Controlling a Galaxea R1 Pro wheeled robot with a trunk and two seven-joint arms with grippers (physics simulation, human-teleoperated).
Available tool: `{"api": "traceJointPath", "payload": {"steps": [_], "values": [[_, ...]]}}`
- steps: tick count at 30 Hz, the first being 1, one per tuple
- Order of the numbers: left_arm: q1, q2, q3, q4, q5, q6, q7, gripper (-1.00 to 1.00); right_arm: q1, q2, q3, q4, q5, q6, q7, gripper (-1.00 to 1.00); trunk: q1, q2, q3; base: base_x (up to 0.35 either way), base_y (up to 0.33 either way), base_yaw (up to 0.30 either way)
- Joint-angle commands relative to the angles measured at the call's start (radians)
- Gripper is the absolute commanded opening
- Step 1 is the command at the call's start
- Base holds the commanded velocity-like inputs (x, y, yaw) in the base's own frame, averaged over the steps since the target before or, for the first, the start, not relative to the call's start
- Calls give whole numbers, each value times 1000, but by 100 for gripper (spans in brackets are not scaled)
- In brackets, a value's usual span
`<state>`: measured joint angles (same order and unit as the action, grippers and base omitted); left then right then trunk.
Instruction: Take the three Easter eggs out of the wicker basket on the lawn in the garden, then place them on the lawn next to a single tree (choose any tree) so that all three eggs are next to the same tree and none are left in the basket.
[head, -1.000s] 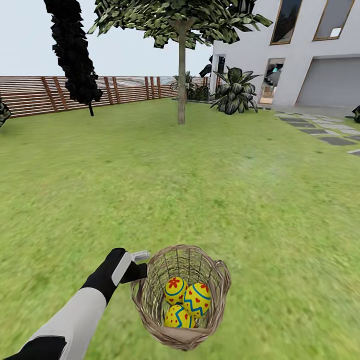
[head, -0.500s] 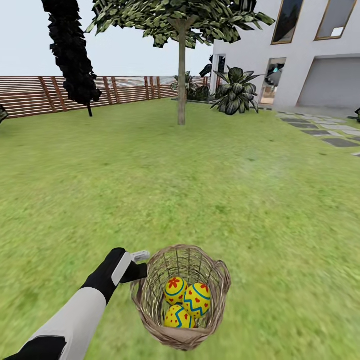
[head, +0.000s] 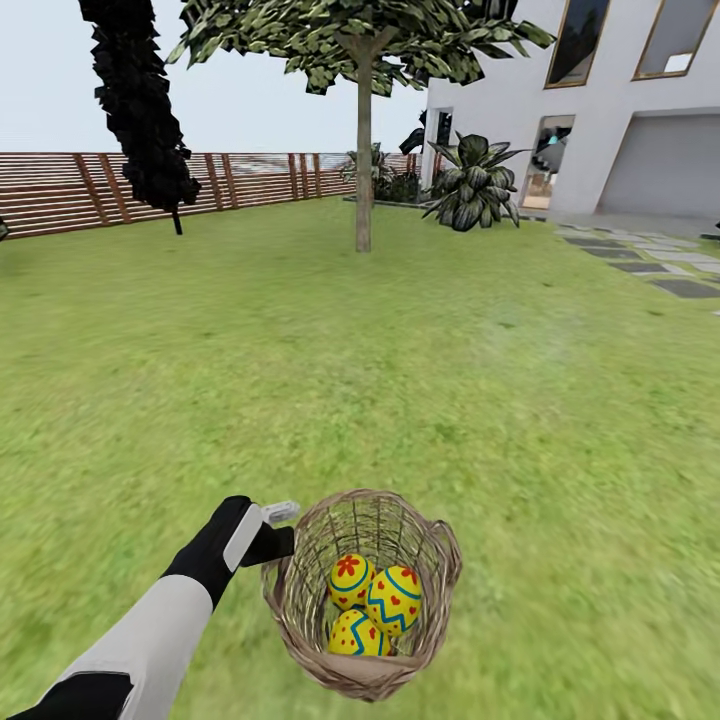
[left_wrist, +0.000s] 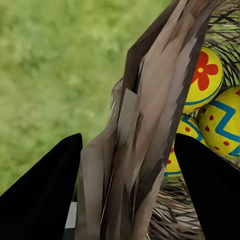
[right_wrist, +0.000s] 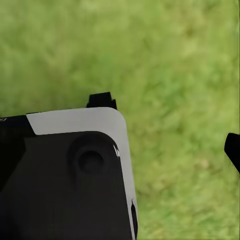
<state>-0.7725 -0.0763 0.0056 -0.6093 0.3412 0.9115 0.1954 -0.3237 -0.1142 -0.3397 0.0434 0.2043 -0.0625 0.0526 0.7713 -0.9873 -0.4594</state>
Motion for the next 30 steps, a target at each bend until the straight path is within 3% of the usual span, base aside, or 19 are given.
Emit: {"api": "traceJointPath", "payload": {"steps": [1, 30], "values": [[-1, 0, 1, -1, 25, 1, 10, -100, -2, -1, -9, 4, 9, -7, 2, 100, 1, -1, -1, 327, 0, 0], [-1, 0, 2, -1, 25, 2, 10, -100, -2, -1, -9, 4, 9, -7, 2, 100, 1, -1, -1, 327, 0, 0]]}}
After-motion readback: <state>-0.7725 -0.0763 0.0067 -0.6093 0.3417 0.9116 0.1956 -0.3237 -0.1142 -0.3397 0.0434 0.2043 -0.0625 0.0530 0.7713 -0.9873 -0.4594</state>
